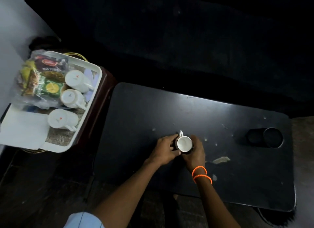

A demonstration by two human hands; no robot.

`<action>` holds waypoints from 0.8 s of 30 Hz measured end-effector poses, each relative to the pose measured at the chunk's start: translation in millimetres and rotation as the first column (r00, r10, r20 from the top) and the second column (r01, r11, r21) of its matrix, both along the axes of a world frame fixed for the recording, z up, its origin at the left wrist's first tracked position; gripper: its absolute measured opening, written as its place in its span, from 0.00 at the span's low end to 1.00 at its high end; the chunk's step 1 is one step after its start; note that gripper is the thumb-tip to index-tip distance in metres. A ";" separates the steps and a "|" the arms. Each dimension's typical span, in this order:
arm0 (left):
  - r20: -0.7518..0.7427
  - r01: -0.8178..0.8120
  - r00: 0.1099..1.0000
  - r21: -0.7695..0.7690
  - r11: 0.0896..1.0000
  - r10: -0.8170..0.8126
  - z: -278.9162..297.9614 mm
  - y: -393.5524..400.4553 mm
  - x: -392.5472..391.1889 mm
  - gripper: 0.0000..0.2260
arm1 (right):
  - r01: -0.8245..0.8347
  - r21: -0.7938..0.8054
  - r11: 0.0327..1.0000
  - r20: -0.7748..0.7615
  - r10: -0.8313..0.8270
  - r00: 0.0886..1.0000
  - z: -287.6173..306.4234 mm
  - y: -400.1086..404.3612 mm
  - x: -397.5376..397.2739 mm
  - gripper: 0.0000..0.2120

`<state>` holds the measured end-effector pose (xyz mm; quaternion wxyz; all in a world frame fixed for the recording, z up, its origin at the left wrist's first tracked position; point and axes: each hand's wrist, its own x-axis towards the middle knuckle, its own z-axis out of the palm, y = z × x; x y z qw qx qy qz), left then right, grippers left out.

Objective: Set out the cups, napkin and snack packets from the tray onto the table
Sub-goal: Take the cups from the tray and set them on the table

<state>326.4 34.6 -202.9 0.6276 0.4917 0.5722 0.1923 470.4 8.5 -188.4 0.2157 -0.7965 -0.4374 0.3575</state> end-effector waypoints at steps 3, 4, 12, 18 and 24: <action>-0.099 -0.063 0.993 0.048 0.997 0.068 7.3 -3.2 -23.6 0.30 | 0.228 -0.091 0.969 0.050 -0.224 0.973 7.3 -8.1 -16.8 0.39; -0.143 -0.103 0.983 0.109 0.989 0.118 10.9 -6.8 -35.5 0.26 | 0.291 -0.153 0.944 0.086 -0.281 0.956 10.8 -13.7 -25.0 0.39; -0.335 -0.379 0.731 0.525 0.762 0.594 58.3 -33.4 -181.1 0.10 | 0.061 -0.346 0.936 -0.026 -0.074 0.997 44.6 -47.4 -155.4 0.30; -0.380 -0.422 0.422 0.721 0.549 0.823 87.0 -7.8 -279.4 0.15 | -0.441 0.001 0.898 -0.174 0.434 0.884 74.8 18.5 -271.5 0.28; -0.479 -0.736 0.462 0.262 0.624 0.746 82.2 21.0 -341.2 0.23 | -0.716 0.128 0.686 -0.084 0.727 0.681 91.5 63.4 -359.4 0.30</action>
